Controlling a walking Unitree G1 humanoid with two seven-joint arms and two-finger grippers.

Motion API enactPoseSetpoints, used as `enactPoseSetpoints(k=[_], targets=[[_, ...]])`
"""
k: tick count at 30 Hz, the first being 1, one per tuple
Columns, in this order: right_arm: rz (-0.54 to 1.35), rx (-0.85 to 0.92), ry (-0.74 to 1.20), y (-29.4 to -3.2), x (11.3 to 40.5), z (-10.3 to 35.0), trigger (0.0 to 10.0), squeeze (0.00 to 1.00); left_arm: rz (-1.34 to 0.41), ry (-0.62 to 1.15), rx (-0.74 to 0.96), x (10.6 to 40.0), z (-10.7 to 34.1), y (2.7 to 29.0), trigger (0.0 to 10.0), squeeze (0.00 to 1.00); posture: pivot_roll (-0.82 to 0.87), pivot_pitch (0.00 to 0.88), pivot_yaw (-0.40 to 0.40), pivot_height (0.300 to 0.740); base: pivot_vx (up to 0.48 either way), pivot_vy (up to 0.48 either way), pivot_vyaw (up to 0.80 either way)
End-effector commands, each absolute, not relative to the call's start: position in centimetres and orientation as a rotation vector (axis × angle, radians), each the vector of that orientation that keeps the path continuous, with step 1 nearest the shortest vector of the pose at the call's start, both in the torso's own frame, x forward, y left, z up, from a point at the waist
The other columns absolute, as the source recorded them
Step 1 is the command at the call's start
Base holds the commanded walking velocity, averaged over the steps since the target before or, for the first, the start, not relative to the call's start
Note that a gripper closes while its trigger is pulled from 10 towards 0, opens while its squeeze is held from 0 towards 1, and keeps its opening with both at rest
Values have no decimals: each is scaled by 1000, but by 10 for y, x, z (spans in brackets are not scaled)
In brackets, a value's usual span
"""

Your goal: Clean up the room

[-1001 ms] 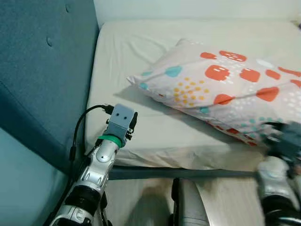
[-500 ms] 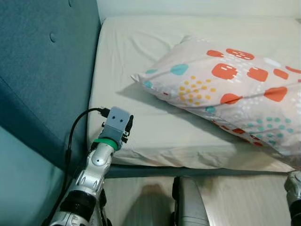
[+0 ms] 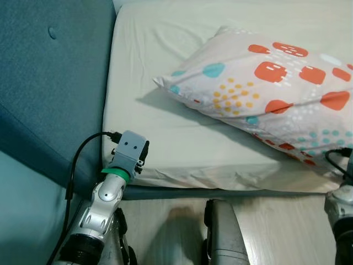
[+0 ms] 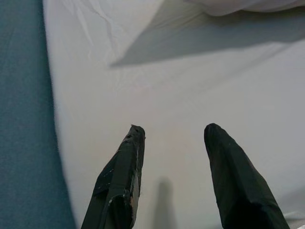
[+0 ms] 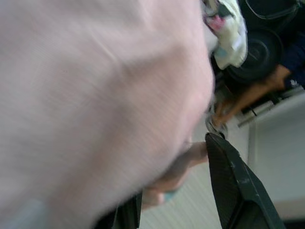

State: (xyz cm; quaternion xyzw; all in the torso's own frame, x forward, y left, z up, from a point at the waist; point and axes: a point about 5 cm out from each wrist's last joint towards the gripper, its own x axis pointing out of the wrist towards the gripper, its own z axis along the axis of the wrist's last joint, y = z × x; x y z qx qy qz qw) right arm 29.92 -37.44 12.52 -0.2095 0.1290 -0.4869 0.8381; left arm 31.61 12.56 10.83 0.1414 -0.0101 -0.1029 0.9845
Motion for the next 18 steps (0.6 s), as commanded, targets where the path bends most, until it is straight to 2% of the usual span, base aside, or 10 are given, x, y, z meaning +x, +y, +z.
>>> enactPoseSetpoints(k=[1,4,5,6,7,12,15,16,17,18], targets=[[-946,-463,308,-370,306,125,10000,0,-199,10,297,312,102,130,10000,0,-29,238,86,565,0,0,0],[-636,-494,301,-331,341,133,10000,0,-183,17,303,311,102,134,10000,0,-20,242,79,565,0,0,0],[-636,-494,301,-331,341,133,10000,0,-183,17,303,311,102,134,10000,0,-20,242,79,565,0,0,0],[-456,-475,285,-303,358,133,10000,0,-175,22,306,309,102,136,10000,0,-14,242,77,565,0,0,0],[-456,-475,285,-303,358,133,10000,0,-175,22,306,309,102,136,10000,0,-14,242,77,565,0,0,0],[84,-210,73,-208,387,147,10000,0,-167,27,308,308,102,137,10000,0,-16,239,77,565,0,0,0],[150,-177,41,-195,389,151,10000,0,-167,29,308,308,102,137,10000,0,-18,236,78,565,0,0,0],[254,-143,12,-176,391,154,10000,0,-168,29,308,309,102,136,10000,0,-20,232,77,565,0,0,0],[254,-143,12,-176,391,154,10000,0,-168,29,308,309,102,136,10000,0,-20,232,77,565,0,0,0],[530,-39,-50,-128,389,164,10000,0,-167,20,304,312,106,134,10000,0,-21,220,74,565,0,0,0]])
